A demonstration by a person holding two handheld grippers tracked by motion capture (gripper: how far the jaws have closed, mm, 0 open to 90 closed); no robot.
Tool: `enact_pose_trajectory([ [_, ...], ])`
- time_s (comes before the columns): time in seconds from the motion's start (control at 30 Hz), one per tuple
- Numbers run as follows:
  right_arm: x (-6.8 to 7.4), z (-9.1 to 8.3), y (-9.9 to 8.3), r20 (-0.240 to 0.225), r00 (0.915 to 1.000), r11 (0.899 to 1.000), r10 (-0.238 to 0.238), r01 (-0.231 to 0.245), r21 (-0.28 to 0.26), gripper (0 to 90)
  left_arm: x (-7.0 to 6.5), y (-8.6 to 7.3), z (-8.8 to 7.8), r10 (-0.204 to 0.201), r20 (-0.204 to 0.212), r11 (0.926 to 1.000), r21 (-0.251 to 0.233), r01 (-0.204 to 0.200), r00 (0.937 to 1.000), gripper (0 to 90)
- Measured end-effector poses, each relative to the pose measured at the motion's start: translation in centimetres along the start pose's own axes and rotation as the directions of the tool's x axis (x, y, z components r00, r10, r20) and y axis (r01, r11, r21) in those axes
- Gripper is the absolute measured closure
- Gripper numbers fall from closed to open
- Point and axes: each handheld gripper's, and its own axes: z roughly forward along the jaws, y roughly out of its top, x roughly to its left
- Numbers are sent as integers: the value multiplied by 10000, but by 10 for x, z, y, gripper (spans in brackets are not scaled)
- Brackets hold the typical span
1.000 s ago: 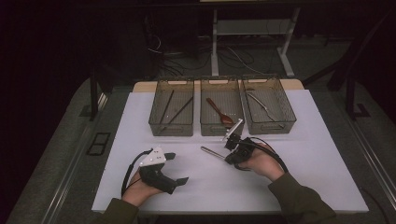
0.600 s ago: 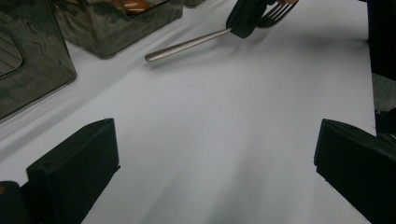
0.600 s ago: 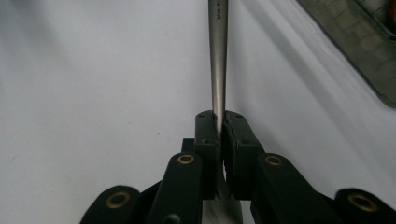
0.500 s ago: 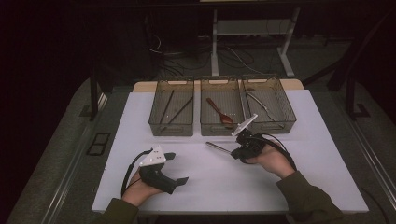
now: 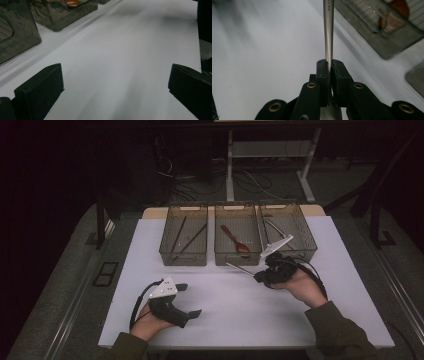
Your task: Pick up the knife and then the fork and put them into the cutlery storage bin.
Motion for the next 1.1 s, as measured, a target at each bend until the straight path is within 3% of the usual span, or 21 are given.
enact_pose_trajectory([
  [0.47, -22, -32, -8, 447, 9986, 9944, 267, -219, -1038, 835, 0, 0, 1, 28, -5, 10000, 55, -28, 10000, 0],
  [0.7, -39, -41, -13, 717, 9949, 9883, 706, -601, -1403, 835, 0, -1, -1, 19, -23, 10000, 22, -19, 10000, 0],
  [1.1, -75, -67, -14, 1451, 9782, 9696, 1487, -1154, -2158, 835, 1, -1, 2, -20, -24, 10000, 35, 20, 10000, 0],
])
